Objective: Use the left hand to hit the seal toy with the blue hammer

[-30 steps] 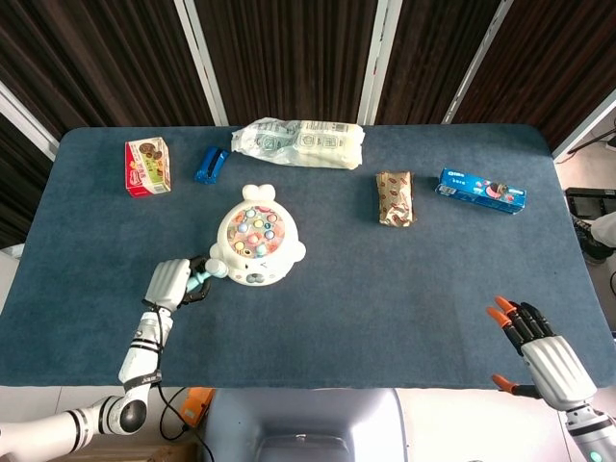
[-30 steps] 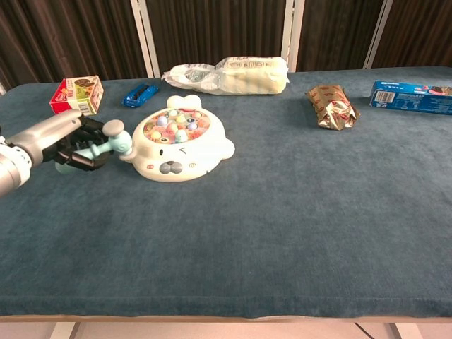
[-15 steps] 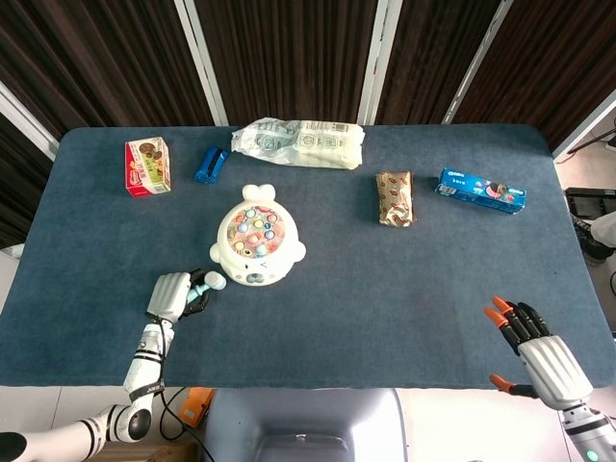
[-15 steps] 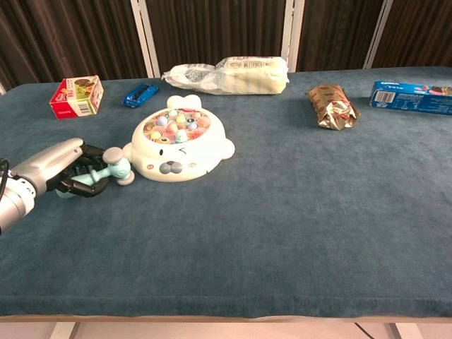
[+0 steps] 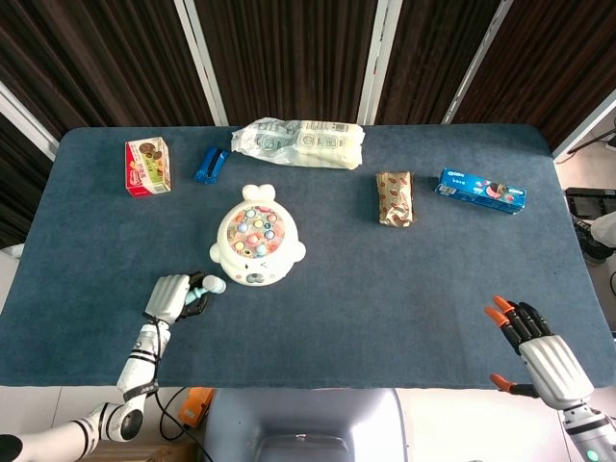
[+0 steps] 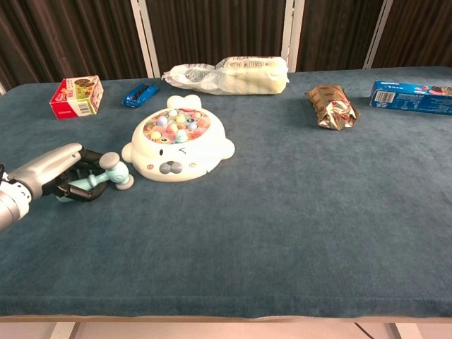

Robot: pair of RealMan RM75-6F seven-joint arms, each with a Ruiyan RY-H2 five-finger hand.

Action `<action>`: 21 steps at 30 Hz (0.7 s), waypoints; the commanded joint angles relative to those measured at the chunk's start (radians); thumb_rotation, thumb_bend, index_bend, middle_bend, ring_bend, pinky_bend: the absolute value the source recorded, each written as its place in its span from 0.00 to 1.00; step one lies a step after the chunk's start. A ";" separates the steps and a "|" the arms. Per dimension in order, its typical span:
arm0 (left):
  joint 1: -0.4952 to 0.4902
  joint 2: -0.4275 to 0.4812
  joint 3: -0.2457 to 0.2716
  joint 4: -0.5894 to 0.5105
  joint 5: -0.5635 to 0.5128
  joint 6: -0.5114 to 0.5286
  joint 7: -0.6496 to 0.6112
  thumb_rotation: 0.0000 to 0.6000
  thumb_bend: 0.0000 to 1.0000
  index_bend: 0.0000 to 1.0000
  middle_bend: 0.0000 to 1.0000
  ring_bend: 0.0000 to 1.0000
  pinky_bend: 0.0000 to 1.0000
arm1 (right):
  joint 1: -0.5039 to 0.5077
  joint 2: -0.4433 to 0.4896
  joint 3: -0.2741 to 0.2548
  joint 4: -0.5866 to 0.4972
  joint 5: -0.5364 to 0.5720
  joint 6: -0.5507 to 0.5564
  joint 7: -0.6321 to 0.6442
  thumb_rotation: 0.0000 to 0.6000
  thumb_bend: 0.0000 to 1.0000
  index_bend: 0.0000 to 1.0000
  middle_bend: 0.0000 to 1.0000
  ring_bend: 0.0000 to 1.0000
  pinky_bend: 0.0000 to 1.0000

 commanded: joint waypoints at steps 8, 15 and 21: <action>0.014 -0.003 0.003 0.020 0.029 0.003 -0.019 1.00 0.54 0.33 0.42 0.34 0.37 | 0.000 0.000 -0.001 -0.001 -0.002 0.000 -0.002 1.00 0.20 0.00 0.00 0.00 0.00; 0.022 0.005 0.005 0.017 0.043 -0.004 -0.023 1.00 0.51 0.26 0.36 0.29 0.29 | 0.001 0.000 0.000 -0.002 -0.001 -0.001 -0.003 1.00 0.20 0.00 0.00 0.00 0.00; 0.030 0.001 0.016 0.023 0.061 0.005 0.000 1.00 0.50 0.26 0.33 0.27 0.27 | -0.001 0.000 0.000 -0.001 -0.001 0.004 0.001 1.00 0.20 0.00 0.00 0.00 0.00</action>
